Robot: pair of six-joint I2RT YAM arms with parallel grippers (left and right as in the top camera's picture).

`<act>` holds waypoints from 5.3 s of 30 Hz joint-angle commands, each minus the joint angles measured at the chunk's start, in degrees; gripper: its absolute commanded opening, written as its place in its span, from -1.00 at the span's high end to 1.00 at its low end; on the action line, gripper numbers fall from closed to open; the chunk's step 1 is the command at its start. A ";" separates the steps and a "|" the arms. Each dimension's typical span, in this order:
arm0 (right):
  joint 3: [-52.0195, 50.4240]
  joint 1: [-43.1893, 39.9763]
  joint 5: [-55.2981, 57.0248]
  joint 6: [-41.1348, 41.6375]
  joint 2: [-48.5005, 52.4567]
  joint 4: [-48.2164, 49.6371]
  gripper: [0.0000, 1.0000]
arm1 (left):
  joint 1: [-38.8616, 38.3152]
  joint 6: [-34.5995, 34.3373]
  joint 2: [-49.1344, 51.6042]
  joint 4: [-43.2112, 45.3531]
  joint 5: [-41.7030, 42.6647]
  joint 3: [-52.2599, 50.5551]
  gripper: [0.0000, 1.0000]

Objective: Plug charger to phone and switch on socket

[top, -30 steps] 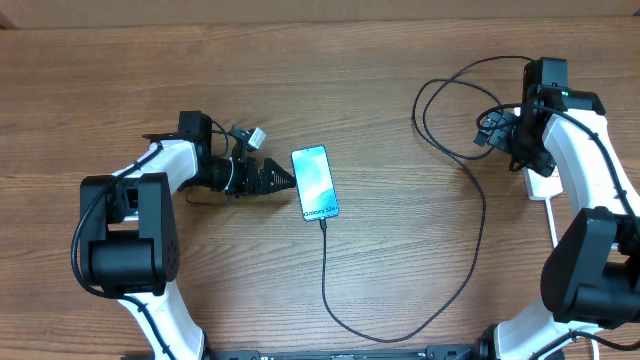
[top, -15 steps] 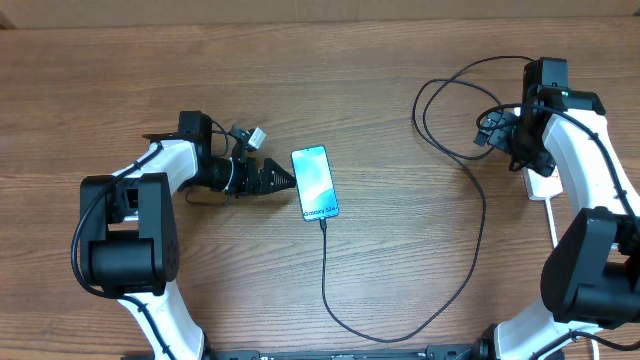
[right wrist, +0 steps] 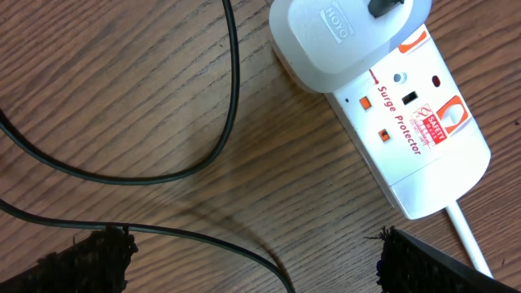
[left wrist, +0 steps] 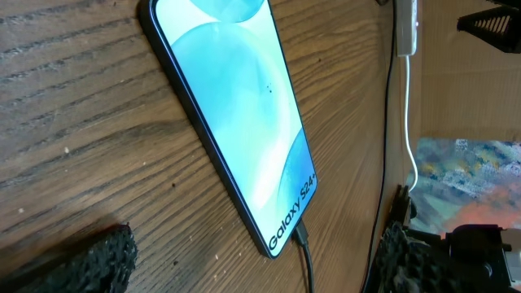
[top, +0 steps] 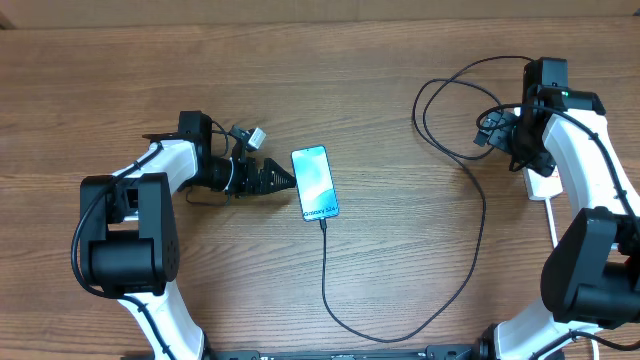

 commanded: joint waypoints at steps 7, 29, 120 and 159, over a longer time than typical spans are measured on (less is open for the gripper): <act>0.50 -0.17 0.81 -0.24 -0.52 0.35 -1.00 | 0.20 -0.81 1.01 0.28 -7.89 -0.46 -1.00; 0.50 -0.17 0.81 -0.22 -0.52 0.35 -1.00 | -1.75 -0.81 -3.30 0.28 -36.39 -0.46 -1.00; 0.50 -0.17 0.83 -0.22 -0.52 0.35 -1.00 | -17.84 -1.57 -38.86 8.96 -36.46 -26.21 -1.00; 0.50 -0.17 0.81 -0.22 -0.52 0.35 -1.00 | -13.16 -6.47 -69.00 27.56 -32.63 -49.81 -1.00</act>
